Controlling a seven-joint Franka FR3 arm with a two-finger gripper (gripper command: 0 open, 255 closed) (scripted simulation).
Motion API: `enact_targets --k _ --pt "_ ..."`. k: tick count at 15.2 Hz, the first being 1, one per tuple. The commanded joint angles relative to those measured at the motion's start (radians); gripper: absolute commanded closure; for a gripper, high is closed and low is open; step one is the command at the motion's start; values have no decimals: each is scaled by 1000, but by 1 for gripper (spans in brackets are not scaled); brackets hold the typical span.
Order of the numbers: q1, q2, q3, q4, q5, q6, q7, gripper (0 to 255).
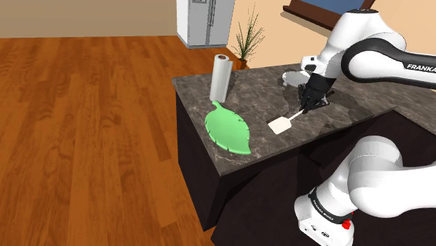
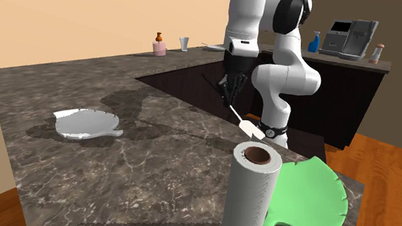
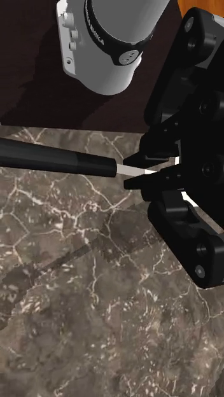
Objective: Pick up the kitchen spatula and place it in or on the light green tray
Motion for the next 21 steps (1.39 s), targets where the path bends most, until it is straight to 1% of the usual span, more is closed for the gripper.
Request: enact_targets --k 1,6,12,17,21 --pt "22 22 19 13 22 4 23 255" --pt "121 148 88 65 108 62 132 255" --pt "225 326 153 166 200 124 235 255" --pt "296 486 194 282 268 157 299 255" --pt "341 616 222 395 317 168 339 255"
